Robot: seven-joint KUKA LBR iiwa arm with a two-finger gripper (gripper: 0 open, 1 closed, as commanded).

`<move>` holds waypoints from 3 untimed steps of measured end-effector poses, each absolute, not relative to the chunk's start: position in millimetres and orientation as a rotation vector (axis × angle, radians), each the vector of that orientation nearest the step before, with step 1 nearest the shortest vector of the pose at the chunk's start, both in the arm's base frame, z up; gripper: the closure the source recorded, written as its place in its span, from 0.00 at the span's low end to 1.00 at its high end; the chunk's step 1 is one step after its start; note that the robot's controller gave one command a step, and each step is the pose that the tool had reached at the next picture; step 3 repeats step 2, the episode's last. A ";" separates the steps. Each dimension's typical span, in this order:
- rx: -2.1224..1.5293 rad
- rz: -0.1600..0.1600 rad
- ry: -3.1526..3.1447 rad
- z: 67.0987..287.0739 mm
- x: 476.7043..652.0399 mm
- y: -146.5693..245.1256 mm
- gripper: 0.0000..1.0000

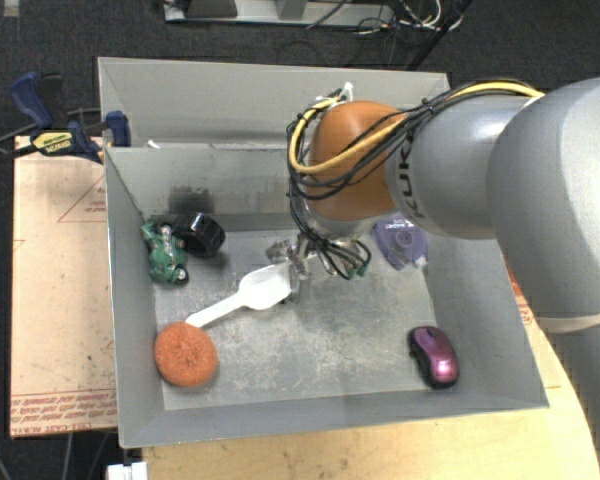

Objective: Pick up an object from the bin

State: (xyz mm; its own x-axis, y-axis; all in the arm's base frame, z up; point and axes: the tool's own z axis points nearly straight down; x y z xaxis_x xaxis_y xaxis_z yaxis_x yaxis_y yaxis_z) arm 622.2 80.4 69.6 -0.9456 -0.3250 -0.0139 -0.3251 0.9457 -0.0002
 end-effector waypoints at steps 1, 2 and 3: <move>-0.515 0.003 3.085 69.6 622.2 80.3 1.00; -0.434 0.005 3.092 212.2 625.7 77.2 1.00; -0.434 0.005 3.092 212.2 625.7 77.2 1.00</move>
Offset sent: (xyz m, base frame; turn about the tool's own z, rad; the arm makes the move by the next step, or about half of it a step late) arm 0.0023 -0.0040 0.1416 0.0535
